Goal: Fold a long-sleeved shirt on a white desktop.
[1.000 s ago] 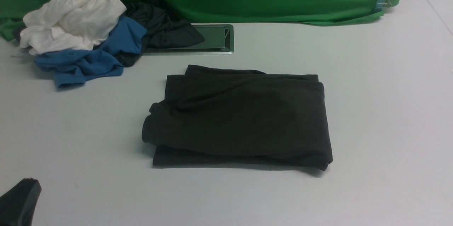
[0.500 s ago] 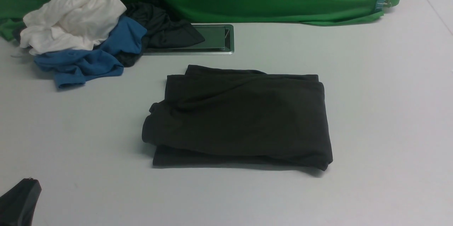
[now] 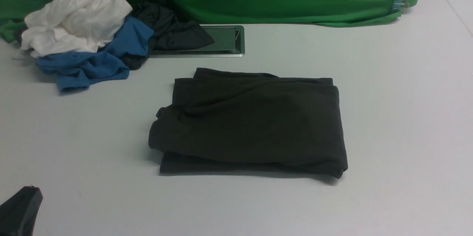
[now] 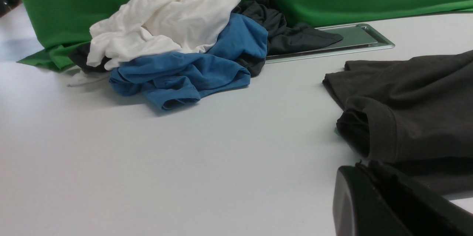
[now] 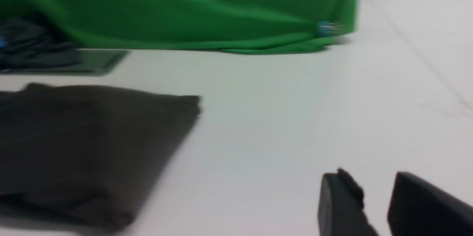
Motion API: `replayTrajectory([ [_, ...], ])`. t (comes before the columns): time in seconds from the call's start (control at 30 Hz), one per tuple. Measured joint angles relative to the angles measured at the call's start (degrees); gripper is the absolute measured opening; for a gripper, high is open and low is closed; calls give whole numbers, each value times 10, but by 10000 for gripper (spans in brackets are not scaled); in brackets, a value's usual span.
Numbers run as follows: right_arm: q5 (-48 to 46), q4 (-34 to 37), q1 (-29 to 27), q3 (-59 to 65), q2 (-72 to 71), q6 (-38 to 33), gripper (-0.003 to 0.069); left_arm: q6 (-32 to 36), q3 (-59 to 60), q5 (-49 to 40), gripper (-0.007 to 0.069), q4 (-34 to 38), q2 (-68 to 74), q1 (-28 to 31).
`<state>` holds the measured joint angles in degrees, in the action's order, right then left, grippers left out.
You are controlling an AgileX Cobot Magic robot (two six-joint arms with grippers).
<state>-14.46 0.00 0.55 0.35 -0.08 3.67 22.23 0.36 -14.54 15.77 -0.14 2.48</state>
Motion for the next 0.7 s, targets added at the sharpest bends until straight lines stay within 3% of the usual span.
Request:
replayTrajectory([
  [0.7,0,0,-1,0,0,0,239,-1,0,0,20,0,0,0],
])
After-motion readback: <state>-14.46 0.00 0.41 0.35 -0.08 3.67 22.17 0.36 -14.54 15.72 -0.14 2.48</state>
